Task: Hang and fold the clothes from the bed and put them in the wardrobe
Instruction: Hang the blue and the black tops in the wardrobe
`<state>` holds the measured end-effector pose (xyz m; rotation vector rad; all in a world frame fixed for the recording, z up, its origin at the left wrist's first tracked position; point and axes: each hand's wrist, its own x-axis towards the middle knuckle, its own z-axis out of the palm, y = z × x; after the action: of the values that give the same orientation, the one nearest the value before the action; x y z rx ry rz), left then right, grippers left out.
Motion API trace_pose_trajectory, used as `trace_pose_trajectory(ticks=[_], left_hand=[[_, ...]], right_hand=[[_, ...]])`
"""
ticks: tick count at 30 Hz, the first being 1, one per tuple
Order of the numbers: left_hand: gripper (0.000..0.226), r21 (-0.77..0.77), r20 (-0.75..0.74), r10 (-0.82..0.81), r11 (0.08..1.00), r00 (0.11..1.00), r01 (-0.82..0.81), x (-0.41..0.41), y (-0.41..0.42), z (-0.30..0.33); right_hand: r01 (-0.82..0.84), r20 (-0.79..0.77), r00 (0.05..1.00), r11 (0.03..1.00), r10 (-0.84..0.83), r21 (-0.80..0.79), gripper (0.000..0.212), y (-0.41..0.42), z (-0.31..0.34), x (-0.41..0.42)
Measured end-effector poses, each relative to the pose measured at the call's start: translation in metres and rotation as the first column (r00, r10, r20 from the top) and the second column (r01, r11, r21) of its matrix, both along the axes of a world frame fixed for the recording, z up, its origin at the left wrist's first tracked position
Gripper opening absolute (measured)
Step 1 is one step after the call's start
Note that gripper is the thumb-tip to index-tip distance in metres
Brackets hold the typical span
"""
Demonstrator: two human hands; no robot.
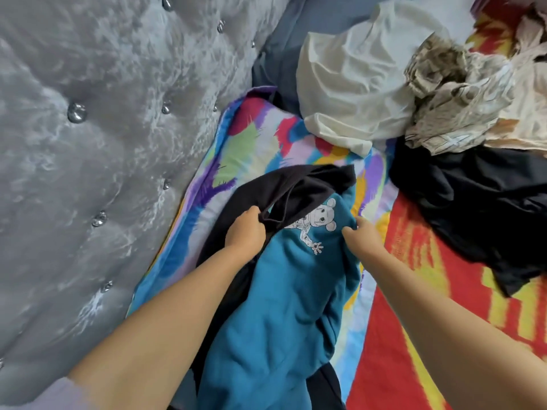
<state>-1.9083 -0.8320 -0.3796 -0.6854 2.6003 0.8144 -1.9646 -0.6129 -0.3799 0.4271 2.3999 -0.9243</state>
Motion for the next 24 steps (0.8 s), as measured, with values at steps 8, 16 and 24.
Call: trace_pose_trajectory(ticks=[8, 16, 24], left_hand=[[0.022, 0.605, -0.042, 0.715, 0.574, 0.698, -0.552, 0.050, 0.006, 0.084], [0.030, 0.693, -0.032, 0.541, 0.618, 0.841, -0.371, 0.153, 0.055, 0.229], [0.042, 0.602, -0.278, 0.407, 0.779, 0.870, -0.173, 0.300, 0.153, 0.332]], right_hand=[[-0.051, 0.073, 0.995, 0.975, 0.068, -0.215, 0.018, 0.013, 0.080, 0.066], [-0.566, 0.161, 0.800, 0.816, 0.578, -0.120, 0.031, 0.066, 0.161, 0.152], [-0.905, 0.011, 0.404, 0.398, 0.915, 0.153, 0.024, 0.136, 0.245, 0.224]])
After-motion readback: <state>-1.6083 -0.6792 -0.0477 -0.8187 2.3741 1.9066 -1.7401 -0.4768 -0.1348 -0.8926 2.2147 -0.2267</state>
